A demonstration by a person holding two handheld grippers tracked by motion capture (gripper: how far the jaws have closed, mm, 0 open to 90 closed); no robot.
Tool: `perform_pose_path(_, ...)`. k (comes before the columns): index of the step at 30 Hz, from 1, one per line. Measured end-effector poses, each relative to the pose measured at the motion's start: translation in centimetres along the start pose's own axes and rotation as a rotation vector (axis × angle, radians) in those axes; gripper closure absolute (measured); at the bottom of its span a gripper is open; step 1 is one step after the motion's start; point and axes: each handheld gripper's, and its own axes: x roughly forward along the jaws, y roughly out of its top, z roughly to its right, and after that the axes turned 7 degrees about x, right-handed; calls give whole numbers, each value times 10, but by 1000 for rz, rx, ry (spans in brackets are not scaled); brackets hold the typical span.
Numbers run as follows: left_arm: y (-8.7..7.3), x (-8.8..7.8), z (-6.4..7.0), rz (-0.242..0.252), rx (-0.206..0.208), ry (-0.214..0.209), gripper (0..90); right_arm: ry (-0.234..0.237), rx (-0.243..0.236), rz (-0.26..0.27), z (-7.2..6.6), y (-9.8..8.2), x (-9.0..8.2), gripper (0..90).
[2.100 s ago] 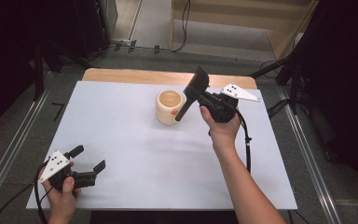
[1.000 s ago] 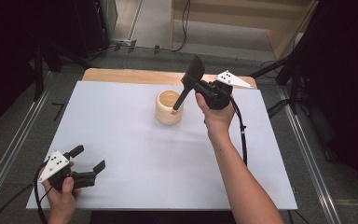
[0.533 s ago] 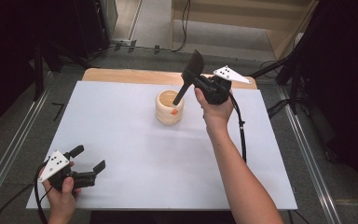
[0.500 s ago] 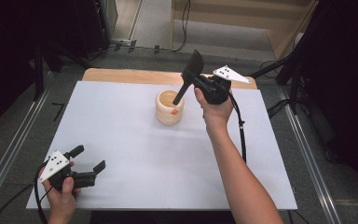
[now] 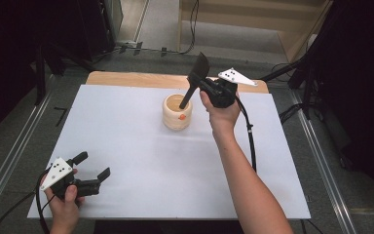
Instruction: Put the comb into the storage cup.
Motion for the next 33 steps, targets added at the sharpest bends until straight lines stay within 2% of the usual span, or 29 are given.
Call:
perform_pose_path(4,0,0,0,-2,4,-1,0,-15,-15,-8,-1,-4,4,816)
perform_pose_path(9,0,0,0,-2,4,-2,0,-14,12,-13,3,-11,6,816)
perform_pose_path(33,0,1,0,-2,9,2,0,-43,47,-47,9,-43,20,816)
